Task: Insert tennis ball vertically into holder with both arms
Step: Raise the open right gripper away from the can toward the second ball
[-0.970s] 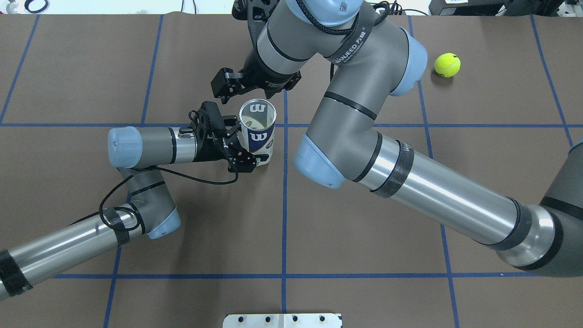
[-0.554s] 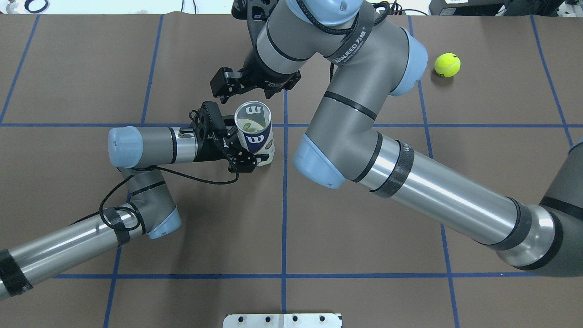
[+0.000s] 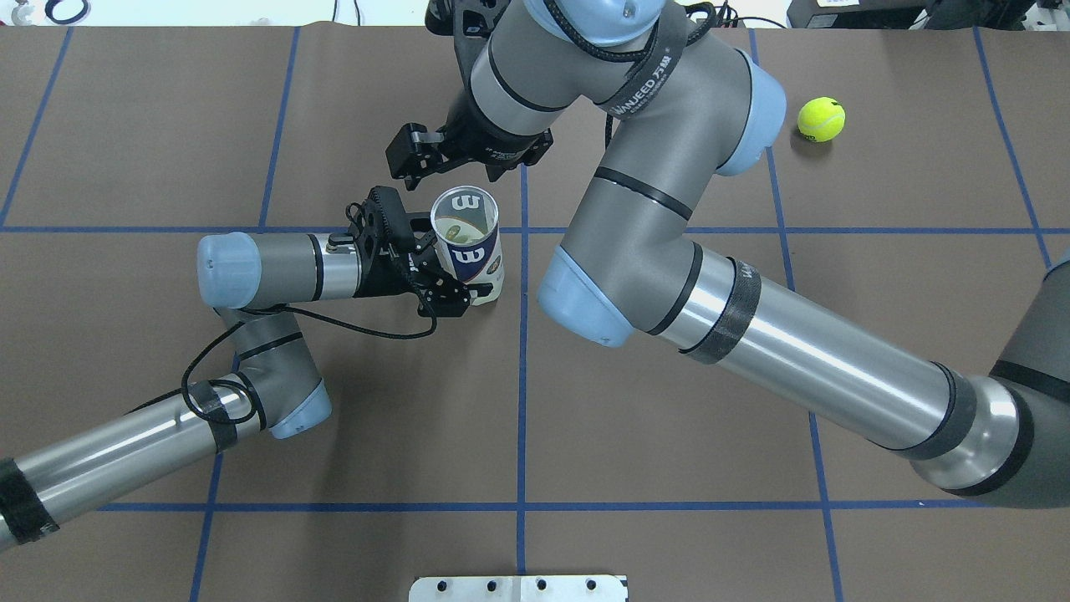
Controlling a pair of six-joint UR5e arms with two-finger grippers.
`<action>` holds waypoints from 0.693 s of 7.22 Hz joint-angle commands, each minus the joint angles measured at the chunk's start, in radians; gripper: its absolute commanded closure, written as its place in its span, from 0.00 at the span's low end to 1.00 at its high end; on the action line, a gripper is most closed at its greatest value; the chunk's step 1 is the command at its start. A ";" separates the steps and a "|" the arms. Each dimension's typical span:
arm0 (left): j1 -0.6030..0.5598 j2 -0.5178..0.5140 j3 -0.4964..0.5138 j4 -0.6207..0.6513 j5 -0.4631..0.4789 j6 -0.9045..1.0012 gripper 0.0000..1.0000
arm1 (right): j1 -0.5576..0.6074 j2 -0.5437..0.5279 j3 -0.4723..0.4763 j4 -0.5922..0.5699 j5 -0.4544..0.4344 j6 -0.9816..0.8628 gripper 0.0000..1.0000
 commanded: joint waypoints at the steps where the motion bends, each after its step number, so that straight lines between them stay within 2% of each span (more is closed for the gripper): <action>1: 0.000 0.006 -0.001 -0.001 -0.001 0.000 0.01 | 0.009 0.002 0.050 -0.081 0.001 -0.003 0.02; 4: -0.002 0.007 -0.003 -0.006 -0.002 -0.002 0.01 | 0.046 -0.021 0.050 -0.086 0.003 -0.010 0.02; 5: -0.002 0.007 -0.004 -0.006 -0.002 -0.002 0.01 | 0.094 -0.047 0.052 -0.118 0.009 -0.020 0.02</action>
